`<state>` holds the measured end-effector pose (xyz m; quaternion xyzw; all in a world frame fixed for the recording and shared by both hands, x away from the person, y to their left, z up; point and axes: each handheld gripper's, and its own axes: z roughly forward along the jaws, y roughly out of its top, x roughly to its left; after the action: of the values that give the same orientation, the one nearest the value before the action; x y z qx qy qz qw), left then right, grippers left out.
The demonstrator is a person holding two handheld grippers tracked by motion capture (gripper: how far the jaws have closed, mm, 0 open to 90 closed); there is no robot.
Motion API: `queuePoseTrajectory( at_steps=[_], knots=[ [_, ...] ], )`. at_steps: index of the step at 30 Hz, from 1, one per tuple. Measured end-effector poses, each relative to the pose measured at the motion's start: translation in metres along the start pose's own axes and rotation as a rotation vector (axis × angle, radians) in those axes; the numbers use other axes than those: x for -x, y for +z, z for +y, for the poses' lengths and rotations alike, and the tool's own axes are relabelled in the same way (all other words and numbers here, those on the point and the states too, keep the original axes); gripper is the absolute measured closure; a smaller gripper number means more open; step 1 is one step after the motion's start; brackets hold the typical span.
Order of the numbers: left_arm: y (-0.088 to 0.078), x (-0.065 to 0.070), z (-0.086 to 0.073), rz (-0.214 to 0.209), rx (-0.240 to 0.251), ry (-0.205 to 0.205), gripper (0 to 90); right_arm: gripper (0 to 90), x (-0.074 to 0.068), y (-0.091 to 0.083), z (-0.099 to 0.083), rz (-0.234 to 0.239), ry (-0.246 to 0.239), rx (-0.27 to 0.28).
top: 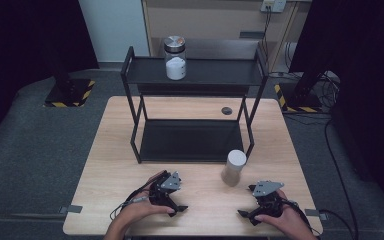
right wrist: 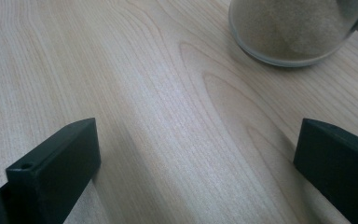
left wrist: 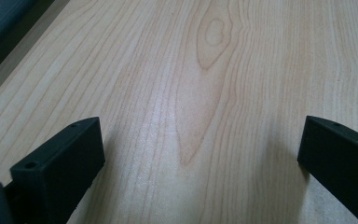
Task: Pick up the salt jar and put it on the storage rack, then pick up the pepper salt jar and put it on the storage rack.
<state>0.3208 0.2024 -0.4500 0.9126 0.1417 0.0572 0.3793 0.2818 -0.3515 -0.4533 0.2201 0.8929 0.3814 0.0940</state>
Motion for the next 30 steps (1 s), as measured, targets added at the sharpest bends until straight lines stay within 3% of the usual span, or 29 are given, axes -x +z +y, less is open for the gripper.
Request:
queuePoseTrajectory(
  at_steps=[11,13,19,30],
  knots=[
    [0.000,0.001,0.000,0.004,0.001,-0.004,0.0,2.3,0.003,-0.001,0.002,0.012,0.012,-0.008],
    [0.000,0.001,0.000,0.004,0.001,-0.004,0.0,6.5,0.006,-0.003,0.003,0.021,0.014,-0.009],
    [0.000,0.001,0.000,0.003,0.001,-0.005,0.0,6.2,0.013,-0.018,0.004,0.005,0.030,0.007],
    [0.000,0.001,0.000,0.004,0.002,-0.005,0.0,6.7,0.025,-0.034,0.008,0.004,0.068,0.100]
  ],
)
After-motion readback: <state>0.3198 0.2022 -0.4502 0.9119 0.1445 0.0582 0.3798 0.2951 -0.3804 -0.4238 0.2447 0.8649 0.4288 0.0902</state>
